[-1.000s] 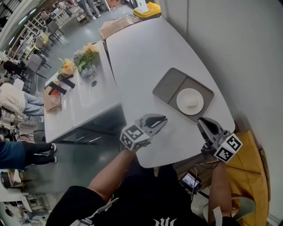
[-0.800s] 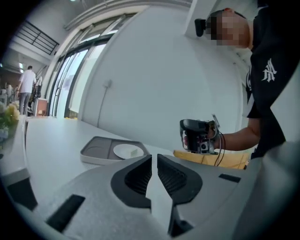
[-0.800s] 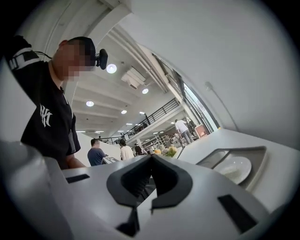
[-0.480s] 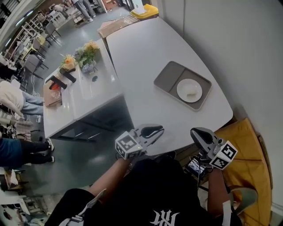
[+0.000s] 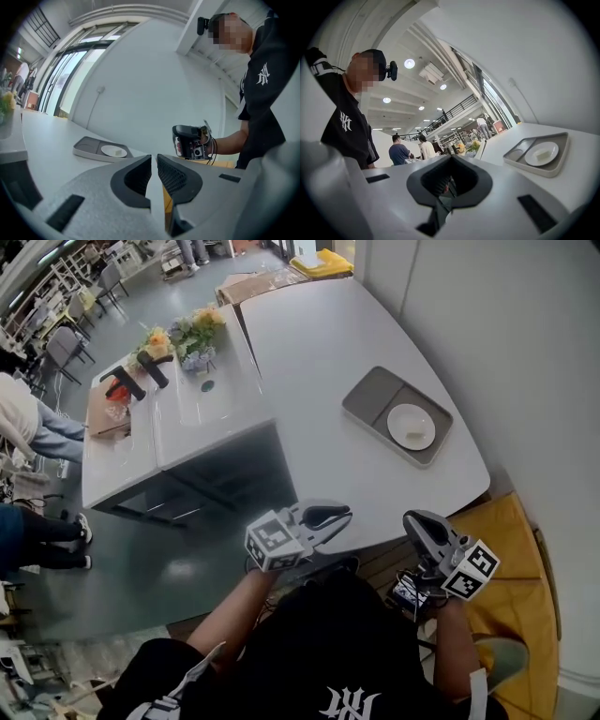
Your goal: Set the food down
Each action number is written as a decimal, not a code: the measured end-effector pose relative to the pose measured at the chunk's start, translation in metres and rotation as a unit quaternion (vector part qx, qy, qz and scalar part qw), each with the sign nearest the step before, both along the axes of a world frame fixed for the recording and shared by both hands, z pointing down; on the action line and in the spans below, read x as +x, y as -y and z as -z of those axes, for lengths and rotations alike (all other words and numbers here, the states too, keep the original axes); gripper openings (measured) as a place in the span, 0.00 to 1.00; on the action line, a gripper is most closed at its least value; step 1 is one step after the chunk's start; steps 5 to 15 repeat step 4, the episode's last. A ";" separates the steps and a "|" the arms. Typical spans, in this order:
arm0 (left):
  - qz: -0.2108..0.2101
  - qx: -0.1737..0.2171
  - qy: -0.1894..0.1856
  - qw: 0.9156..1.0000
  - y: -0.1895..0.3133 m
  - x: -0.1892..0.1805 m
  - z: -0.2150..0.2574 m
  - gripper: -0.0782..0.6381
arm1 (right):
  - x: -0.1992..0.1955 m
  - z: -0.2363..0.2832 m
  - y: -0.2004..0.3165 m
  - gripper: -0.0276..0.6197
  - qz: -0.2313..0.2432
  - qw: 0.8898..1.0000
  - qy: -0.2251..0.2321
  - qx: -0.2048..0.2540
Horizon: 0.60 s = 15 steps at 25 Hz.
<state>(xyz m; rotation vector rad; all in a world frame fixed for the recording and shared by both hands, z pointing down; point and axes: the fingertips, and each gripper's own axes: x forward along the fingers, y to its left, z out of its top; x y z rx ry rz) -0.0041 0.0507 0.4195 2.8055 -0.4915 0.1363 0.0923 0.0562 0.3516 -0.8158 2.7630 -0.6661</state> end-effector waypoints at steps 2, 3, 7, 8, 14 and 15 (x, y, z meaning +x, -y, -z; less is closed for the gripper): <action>0.000 -0.008 -0.011 1.000 -0.011 -0.013 -0.002 0.16 | -0.010 -0.004 -0.009 0.05 -0.002 1.000 -0.004 -0.010; 0.001 -0.014 -0.016 1.000 -0.017 -0.019 -0.004 0.16 | -0.016 -0.007 -0.013 0.05 -0.003 1.000 -0.006 -0.014; 0.001 -0.019 -0.021 1.000 -0.022 -0.026 -0.006 0.16 | -0.021 -0.009 -0.017 0.05 -0.005 1.000 -0.009 -0.017; 0.001 -0.019 -0.021 1.000 -0.022 -0.026 -0.006 0.16 | -0.021 -0.009 -0.017 0.05 -0.005 1.000 -0.009 -0.017; 0.001 -0.019 -0.021 1.000 -0.022 -0.026 -0.006 0.16 | -0.021 -0.009 -0.017 0.05 -0.005 1.000 -0.009 -0.017; 0.001 -0.019 -0.021 1.000 -0.022 -0.026 -0.006 0.16 | -0.021 -0.009 -0.017 0.05 -0.005 1.000 -0.009 -0.017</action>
